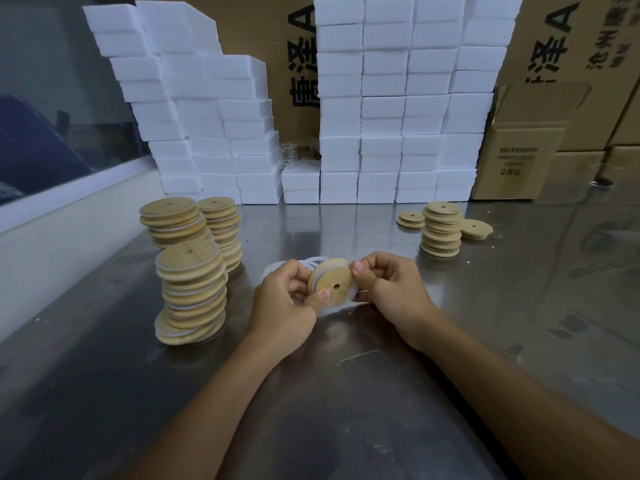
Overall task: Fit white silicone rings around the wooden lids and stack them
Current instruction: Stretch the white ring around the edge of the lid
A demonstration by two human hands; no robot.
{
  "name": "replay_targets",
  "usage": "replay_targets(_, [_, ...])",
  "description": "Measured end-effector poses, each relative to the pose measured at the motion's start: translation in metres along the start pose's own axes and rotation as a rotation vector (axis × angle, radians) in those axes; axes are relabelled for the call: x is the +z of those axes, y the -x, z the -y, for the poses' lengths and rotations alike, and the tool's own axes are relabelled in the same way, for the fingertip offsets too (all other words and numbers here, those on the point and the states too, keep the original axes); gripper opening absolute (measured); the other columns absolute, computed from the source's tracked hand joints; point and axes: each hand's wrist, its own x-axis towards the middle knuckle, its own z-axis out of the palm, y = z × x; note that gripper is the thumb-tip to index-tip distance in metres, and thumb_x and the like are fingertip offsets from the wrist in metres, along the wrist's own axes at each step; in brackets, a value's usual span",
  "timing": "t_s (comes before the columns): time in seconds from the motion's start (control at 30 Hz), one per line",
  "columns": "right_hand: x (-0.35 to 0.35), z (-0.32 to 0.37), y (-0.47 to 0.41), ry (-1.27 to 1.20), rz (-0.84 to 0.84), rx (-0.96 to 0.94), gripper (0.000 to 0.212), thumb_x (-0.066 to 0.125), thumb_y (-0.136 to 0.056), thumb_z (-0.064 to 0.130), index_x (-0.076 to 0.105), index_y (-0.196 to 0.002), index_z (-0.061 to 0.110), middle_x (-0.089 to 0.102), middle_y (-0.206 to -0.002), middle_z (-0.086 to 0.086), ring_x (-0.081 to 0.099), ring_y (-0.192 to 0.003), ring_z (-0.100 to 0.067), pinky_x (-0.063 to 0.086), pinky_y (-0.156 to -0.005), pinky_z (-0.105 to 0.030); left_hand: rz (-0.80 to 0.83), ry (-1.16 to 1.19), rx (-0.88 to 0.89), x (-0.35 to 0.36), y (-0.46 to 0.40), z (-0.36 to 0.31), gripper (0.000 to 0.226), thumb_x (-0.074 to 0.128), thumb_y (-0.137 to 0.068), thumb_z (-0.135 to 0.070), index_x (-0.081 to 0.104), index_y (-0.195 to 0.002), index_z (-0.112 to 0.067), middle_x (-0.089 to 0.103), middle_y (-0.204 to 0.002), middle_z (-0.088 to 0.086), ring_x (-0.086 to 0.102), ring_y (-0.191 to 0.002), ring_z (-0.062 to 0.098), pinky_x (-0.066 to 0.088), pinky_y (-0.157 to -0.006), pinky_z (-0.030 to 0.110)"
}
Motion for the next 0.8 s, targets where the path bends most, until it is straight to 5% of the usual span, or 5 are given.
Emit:
replay_targets(0.13, [0.002, 0.004, 0.004, 0.271, -0.008, -0.213, 0.015, 0.065, -0.093, 0.012, 0.062, -0.083, 0.001, 0.069, -0.078, -0.015, 0.067, -0.073, -0.027, 0.057, -0.07, -0.041, -0.043, -0.282, 0.112, 0.001, 0.005, -0.004, 0.027, 0.079, -0.075, -0.021, 0.052, -0.077, -0.025, 0.061, -0.067, -0.013, 0.057, -0.062, 0.007, 0.041, -0.052, 0.016])
replay_targets(0.23, [0.008, 0.005, 0.009, 0.474, 0.046, -0.355, 0.012, 0.065, -0.093, 0.017, 0.06, -0.084, 0.011, 0.067, -0.077, -0.001, 0.064, -0.074, -0.015, 0.055, -0.071, -0.035, -0.035, -0.379, 0.204, 0.0, 0.008, -0.008, 0.027, 0.076, -0.076, -0.022, 0.052, -0.083, -0.032, 0.055, -0.074, -0.015, 0.053, -0.067, 0.007, 0.031, -0.055, 0.012])
replay_targets(0.33, [0.011, 0.004, 0.01, 0.498, 0.047, -0.426, 0.011, 0.061, -0.095, 0.019, 0.058, -0.087, 0.013, 0.066, -0.079, 0.005, 0.064, -0.076, -0.011, 0.054, -0.071, -0.031, -0.031, -0.323, 0.195, -0.002, 0.007, -0.009, 0.022, 0.079, -0.077, -0.022, 0.059, -0.083, -0.028, 0.06, -0.076, -0.012, 0.056, -0.071, 0.01, 0.037, -0.056, 0.013])
replay_targets(0.63, [0.013, 0.003, 0.007, 0.405, 0.005, -0.296, 0.02, 0.062, -0.096, 0.023, 0.059, -0.078, 0.014, 0.058, -0.065, 0.012, 0.055, -0.062, 0.001, 0.039, -0.058, -0.012, -0.038, -0.208, 0.137, -0.001, 0.006, -0.009, 0.027, 0.083, -0.073, -0.023, 0.057, -0.076, -0.029, 0.062, -0.072, -0.013, 0.059, -0.068, 0.003, 0.043, -0.056, 0.009])
replay_targets(0.8, [0.014, 0.003, 0.004, 0.335, -0.011, -0.198, 0.026, 0.061, -0.096, 0.023, 0.064, -0.081, 0.002, 0.065, -0.068, -0.007, 0.056, -0.062, -0.01, 0.047, -0.061, -0.031, -0.05, -0.165, 0.122, 0.0, 0.004, -0.006, 0.03, 0.085, -0.071, -0.02, 0.056, -0.071, -0.029, 0.064, -0.067, -0.011, 0.059, -0.062, 0.005, 0.043, -0.054, 0.013])
